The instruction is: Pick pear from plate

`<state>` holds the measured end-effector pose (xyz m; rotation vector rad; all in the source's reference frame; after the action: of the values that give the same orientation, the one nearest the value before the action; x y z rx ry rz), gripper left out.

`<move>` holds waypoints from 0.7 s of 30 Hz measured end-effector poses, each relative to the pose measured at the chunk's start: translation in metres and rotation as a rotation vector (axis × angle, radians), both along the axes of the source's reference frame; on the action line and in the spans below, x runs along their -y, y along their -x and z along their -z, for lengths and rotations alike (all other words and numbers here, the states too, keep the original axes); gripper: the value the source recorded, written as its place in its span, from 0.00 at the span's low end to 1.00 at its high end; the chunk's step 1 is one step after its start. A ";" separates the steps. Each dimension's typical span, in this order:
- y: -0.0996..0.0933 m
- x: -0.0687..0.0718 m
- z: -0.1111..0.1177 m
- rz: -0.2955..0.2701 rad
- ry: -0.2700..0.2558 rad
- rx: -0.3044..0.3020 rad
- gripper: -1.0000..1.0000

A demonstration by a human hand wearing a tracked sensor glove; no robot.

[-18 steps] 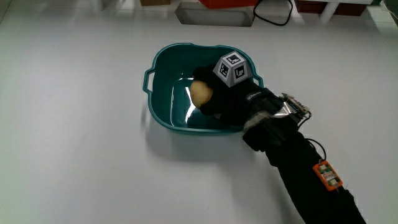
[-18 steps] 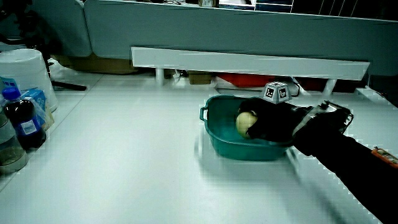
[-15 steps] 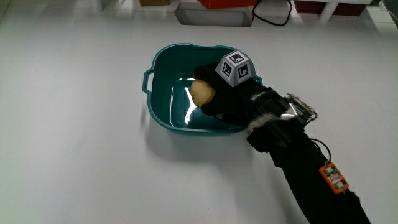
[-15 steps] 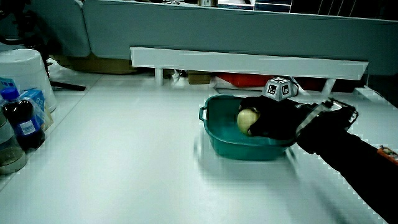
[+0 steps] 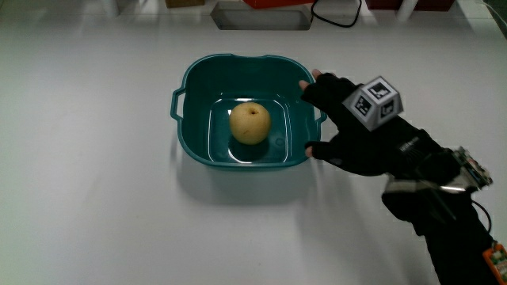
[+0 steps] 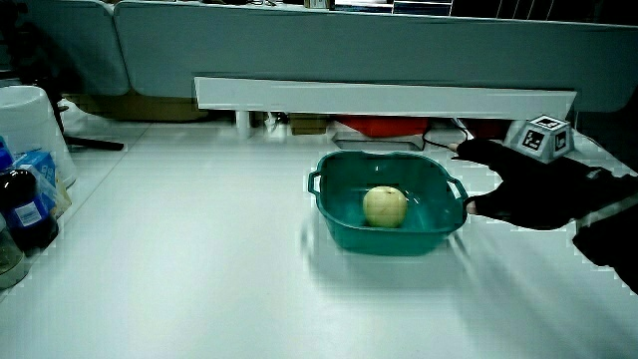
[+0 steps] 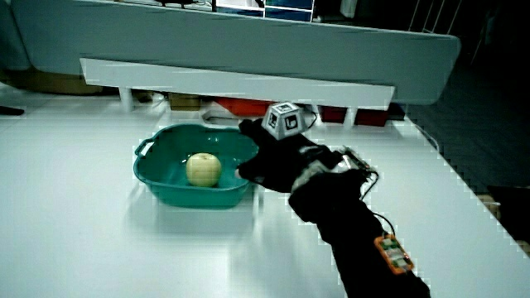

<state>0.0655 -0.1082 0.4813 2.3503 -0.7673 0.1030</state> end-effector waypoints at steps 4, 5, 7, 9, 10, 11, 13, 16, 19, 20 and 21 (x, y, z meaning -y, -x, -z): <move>0.009 0.001 -0.011 -0.008 0.029 -0.005 0.50; 0.010 0.001 -0.014 -0.014 0.047 0.000 0.50; 0.010 0.003 -0.023 -0.027 0.061 -0.003 0.50; 0.011 0.005 -0.028 -0.035 0.071 -0.024 0.50; 0.011 0.005 -0.027 -0.040 0.070 -0.026 0.50; 0.011 0.006 -0.033 -0.038 0.075 -0.044 0.50; 0.014 0.005 -0.034 -0.030 0.078 -0.062 0.50; 0.016 0.004 -0.033 -0.015 0.082 -0.060 0.50; 0.018 0.004 -0.033 -0.008 0.092 -0.055 0.50; 0.019 0.004 -0.034 -0.004 0.090 -0.060 0.50; 0.020 0.004 -0.034 0.003 0.100 -0.070 0.50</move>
<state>0.0456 -0.1118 0.5156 2.2465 -0.7152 0.0560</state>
